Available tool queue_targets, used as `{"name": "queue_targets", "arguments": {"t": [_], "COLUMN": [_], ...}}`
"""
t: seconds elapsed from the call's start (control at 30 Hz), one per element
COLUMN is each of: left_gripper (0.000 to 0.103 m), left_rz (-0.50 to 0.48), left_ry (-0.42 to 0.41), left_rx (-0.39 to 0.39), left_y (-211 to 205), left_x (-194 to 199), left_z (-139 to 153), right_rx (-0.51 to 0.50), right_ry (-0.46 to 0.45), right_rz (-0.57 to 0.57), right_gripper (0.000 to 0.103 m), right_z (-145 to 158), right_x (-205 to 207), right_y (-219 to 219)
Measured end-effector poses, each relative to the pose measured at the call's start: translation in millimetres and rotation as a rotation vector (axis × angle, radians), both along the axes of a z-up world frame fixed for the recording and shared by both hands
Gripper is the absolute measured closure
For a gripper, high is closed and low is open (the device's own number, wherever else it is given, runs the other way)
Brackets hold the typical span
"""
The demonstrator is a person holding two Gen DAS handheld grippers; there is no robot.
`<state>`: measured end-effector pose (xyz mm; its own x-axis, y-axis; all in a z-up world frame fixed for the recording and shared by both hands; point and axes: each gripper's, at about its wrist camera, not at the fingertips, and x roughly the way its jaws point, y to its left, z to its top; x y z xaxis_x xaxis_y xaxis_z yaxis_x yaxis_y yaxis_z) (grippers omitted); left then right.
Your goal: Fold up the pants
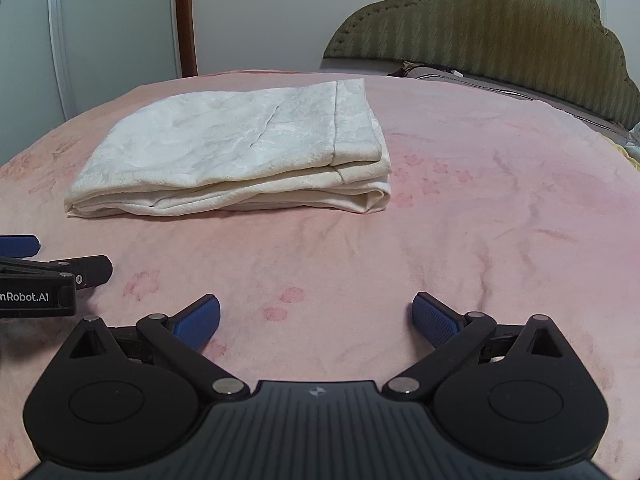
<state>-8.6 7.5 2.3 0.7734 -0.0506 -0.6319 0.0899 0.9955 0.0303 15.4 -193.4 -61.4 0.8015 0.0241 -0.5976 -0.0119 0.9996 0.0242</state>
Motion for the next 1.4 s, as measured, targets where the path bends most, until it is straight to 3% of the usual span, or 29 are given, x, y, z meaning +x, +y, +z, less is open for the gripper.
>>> {"name": "queue_targets", "arguments": {"t": [1.4], "left_gripper": [0.0], "left_rz": [0.002], "left_ry": [0.004], "left_rx": [-0.013], "left_y": [0.3], "left_x": [0.6], "left_z": [-1.3], "right_rx": [0.003], "right_ry": [0.0], "right_rz": [0.001], "right_gripper": [0.0], "right_z": [0.2], "right_x": [0.6], "right_y": [0.0]}}
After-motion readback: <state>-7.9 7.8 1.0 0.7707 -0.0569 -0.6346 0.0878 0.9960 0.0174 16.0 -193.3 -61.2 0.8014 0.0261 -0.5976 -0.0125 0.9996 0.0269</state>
